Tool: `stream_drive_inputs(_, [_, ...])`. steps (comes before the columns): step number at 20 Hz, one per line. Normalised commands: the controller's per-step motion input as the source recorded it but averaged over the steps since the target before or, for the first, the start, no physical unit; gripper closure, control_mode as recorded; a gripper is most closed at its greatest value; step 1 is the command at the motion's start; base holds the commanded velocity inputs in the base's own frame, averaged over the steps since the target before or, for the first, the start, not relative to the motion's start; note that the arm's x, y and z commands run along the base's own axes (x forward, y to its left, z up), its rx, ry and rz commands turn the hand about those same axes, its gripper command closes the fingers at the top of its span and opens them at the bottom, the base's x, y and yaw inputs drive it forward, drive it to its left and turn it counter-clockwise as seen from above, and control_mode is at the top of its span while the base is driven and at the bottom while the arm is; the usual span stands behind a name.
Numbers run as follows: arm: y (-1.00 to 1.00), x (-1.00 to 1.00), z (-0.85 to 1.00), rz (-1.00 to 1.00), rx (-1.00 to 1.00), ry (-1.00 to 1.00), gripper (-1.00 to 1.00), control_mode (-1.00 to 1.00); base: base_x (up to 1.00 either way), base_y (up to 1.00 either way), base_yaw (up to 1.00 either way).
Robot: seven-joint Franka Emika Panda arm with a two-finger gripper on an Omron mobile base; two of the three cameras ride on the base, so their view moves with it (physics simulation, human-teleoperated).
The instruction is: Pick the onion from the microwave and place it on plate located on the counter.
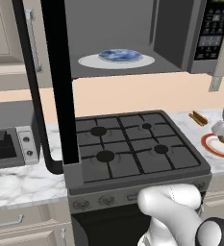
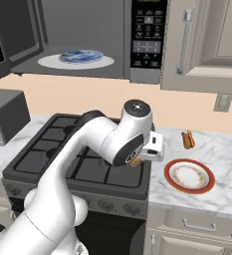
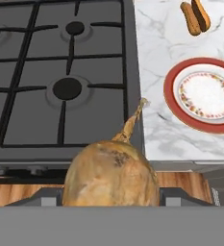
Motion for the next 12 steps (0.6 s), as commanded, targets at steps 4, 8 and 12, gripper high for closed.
stream_drive_inputs(4, [-0.35, 0.27, -0.14, 0.0, 0.0, 0.06, 1.0, -1.0, 0.0, 0.0, 0.0])
stream_drive_inputs(8, [-0.3, 0.25, -0.22, 0.0, 0.0, 0.05, 1.0, -1.0, 0.0, 0.0, 0.0])
stream_drive_inputs(12, [-0.19, 0.24, -0.24, 0.0, 0.0, 0.03, 1.0, -1.0, 0.0, 0.0, 0.0])
